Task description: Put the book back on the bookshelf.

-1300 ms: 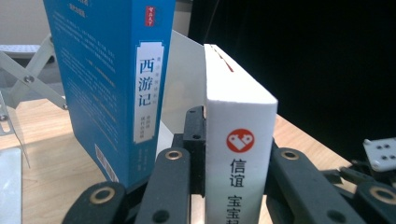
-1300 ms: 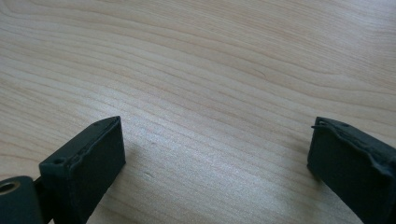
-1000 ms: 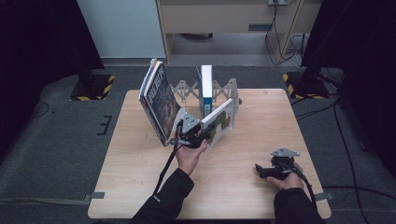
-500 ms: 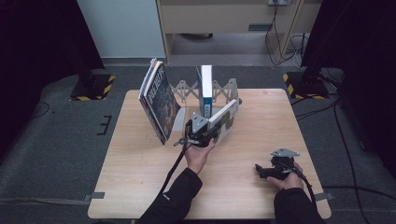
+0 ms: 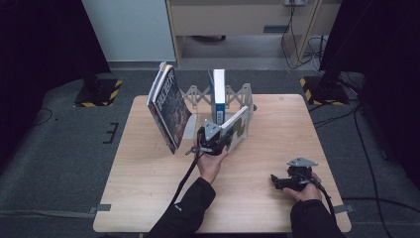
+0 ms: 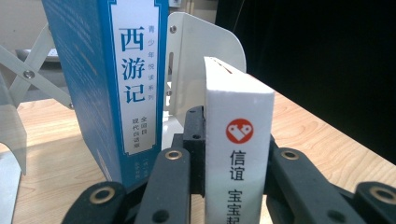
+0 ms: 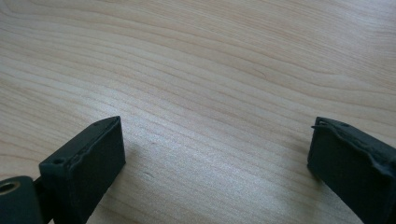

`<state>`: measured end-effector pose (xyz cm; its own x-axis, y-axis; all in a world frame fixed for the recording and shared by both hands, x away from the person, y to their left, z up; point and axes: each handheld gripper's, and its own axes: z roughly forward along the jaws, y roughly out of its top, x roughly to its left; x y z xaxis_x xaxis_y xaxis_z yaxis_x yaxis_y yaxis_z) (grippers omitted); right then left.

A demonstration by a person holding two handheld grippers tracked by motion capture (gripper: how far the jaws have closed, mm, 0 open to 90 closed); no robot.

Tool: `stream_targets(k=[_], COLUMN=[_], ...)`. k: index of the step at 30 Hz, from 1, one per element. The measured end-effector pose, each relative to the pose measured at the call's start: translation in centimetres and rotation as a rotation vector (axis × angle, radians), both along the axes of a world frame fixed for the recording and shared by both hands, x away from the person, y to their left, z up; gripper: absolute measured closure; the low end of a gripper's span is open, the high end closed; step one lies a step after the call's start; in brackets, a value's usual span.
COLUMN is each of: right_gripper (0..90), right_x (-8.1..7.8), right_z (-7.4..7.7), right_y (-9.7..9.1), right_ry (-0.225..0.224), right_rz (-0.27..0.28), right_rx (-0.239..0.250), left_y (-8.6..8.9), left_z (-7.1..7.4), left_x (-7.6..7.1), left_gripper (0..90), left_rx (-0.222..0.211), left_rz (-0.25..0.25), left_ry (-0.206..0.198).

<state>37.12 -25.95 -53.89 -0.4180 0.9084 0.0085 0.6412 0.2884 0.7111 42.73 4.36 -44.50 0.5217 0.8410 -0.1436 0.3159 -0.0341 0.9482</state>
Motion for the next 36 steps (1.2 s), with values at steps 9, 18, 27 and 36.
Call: stream_targets(k=[9, 18, 27, 36], right_gripper=[4.2, 4.2, 4.2, 4.1], right_x=[0.0, 0.0, 0.0, 0.0], right_z=[0.0, 0.0, 0.0, 0.0], right_y=[0.0, 0.0, 0.0, 0.0], right_ry=[0.001, 0.000, 0.001, -0.002], right_rz=[-0.001, 0.000, -0.001, 0.002], right_rx=[0.002, 0.000, 0.001, -0.002], left_y=[-0.7, -0.8, -0.6, -0.8], left_z=[-0.6, -1.4, -2.0, -3.0], left_x=[0.6, 1.2, 1.0, 0.0], left_gripper=[75.0, 74.9, 74.5, 73.6], left_rx=[0.013, 0.011, 0.002, 0.019], left_rz=[0.016, 0.029, 0.038, 0.014], left_ry=[0.005, 0.002, -0.006, 0.010])
